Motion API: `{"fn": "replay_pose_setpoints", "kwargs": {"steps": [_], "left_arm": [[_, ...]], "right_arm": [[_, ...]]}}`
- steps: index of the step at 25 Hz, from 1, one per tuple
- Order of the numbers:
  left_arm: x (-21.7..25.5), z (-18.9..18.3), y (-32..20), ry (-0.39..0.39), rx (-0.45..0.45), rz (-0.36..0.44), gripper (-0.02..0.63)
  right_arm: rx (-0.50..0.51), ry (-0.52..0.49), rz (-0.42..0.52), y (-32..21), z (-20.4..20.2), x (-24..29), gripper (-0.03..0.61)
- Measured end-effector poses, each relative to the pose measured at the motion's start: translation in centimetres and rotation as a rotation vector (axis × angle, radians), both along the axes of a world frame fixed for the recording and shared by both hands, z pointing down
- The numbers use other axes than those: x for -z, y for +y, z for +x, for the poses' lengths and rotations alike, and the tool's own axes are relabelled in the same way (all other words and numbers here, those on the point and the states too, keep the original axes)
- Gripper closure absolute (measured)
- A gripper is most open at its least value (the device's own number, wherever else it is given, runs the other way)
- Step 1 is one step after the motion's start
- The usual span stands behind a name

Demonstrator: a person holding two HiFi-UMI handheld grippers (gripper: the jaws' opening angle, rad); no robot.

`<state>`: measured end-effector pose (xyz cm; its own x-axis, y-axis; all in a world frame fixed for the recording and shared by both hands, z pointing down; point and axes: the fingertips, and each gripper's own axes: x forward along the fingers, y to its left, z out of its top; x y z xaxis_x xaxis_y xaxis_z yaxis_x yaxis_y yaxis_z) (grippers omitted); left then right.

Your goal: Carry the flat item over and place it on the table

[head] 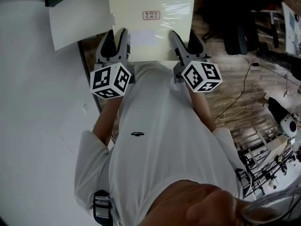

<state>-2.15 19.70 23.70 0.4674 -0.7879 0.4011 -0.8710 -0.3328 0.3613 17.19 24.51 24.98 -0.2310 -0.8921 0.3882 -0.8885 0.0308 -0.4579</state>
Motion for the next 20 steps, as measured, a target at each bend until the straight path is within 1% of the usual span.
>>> {"fn": "replay_pose_setpoints", "kwargs": {"steps": [3,6,11,14,17,20], "left_arm": [[0.4,0.0,-3.9,0.009,0.000,0.000,0.417],[0.5,-0.6,-7.4,0.021,0.010,0.005,0.419],[0.2,-1.2,-11.5,0.061,0.054,-0.015,0.419],[0.7,-1.5,-14.3,0.061,0.064,-0.007,0.425],[0.8,-2.1,-15.9,0.061,0.078,0.001,0.425],[0.6,-3.1,-16.6,0.060,0.115,0.001,0.425]], "right_arm": [[-0.004,-0.013,0.001,-3.9,0.1,0.4,0.275],[0.003,-0.003,0.007,-7.5,-0.4,0.7,0.275],[0.047,0.024,0.000,-12.5,-0.7,1.2,0.276],[0.055,0.018,0.005,-15.5,-0.8,1.3,0.276],[0.074,0.017,0.009,-17.5,-1.4,1.4,0.276],[0.115,0.019,0.007,-19.0,-2.3,1.3,0.276]]}}
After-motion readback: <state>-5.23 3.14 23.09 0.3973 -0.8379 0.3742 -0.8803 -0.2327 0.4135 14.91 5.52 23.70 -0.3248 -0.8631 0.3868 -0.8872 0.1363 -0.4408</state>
